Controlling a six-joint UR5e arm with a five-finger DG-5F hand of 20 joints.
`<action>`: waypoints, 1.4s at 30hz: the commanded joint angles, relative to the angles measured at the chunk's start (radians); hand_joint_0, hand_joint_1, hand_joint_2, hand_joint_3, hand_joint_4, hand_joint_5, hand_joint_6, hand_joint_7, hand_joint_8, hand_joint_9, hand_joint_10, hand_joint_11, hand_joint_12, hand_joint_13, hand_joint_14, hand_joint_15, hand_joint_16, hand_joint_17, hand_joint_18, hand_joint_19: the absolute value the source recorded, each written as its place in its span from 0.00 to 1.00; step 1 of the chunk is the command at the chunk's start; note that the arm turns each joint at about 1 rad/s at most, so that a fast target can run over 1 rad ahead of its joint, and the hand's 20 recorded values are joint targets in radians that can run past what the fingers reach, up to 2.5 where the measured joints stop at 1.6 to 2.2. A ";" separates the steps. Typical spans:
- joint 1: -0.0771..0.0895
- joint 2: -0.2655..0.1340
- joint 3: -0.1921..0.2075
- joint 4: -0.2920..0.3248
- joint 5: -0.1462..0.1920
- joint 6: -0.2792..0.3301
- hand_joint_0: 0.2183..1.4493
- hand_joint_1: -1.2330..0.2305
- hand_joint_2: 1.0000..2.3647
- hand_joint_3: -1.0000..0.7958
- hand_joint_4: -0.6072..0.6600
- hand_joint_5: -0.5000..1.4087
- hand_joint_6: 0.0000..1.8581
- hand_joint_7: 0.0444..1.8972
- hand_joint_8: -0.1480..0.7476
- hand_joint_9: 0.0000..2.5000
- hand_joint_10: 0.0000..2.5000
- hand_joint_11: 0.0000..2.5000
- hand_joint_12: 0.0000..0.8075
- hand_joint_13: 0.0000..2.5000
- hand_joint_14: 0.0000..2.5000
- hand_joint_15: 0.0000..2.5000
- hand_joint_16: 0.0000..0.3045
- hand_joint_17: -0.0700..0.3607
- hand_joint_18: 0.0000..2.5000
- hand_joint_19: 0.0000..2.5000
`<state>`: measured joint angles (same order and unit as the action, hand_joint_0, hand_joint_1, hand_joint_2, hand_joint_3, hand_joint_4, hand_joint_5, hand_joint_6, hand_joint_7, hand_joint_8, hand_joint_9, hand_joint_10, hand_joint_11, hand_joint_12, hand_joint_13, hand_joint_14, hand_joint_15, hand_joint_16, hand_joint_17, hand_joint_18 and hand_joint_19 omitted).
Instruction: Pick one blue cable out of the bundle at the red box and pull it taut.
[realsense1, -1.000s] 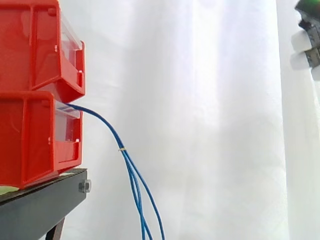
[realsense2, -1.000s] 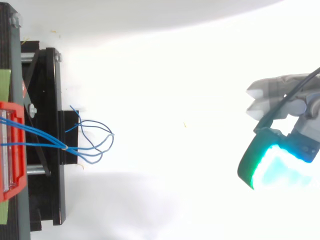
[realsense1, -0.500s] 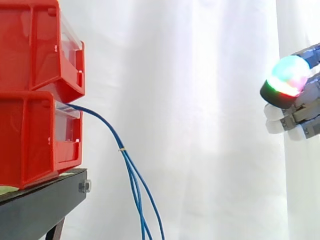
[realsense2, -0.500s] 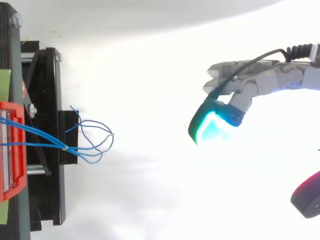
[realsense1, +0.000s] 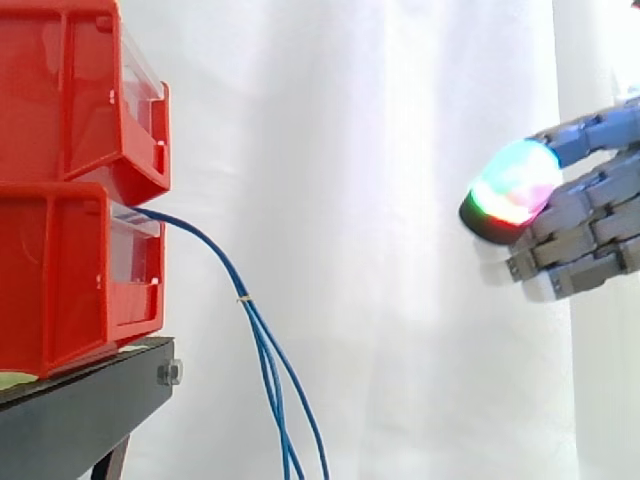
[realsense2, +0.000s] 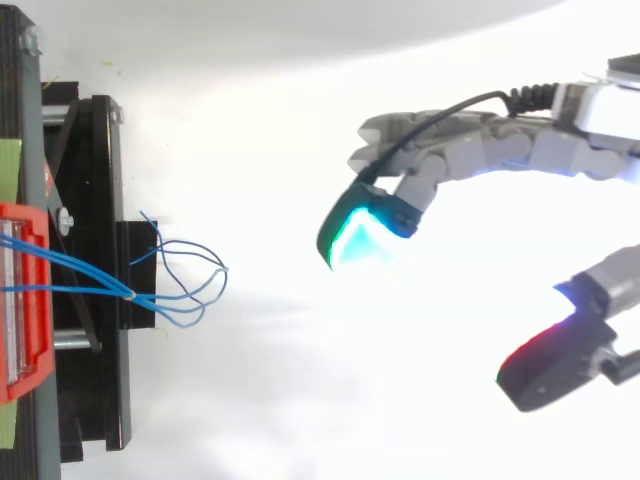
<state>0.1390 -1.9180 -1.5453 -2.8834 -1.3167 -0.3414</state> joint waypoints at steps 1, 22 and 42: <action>-0.006 -0.032 -0.001 0.047 0.004 0.004 0.21 0.48 0.00 0.28 0.67 0.14 0.27 0.37 0.48 0.10 0.00 0.01 0.49 0.03 0.00 0.05 0.21 0.49 0.00 0.04; -0.016 -0.173 0.001 0.273 0.071 -0.002 0.15 0.48 0.00 0.28 0.69 0.14 0.27 0.37 0.51 0.10 0.00 0.01 0.53 0.01 0.00 0.05 0.24 0.54 0.00 0.03; -0.009 -0.283 0.065 0.314 0.154 0.051 0.16 0.49 0.00 0.28 0.69 0.15 0.27 0.37 0.51 0.10 0.00 0.01 0.52 0.03 0.00 0.05 0.23 0.53 0.00 0.04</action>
<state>0.1298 -2.1682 -1.5198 -2.5639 -1.1589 -0.3114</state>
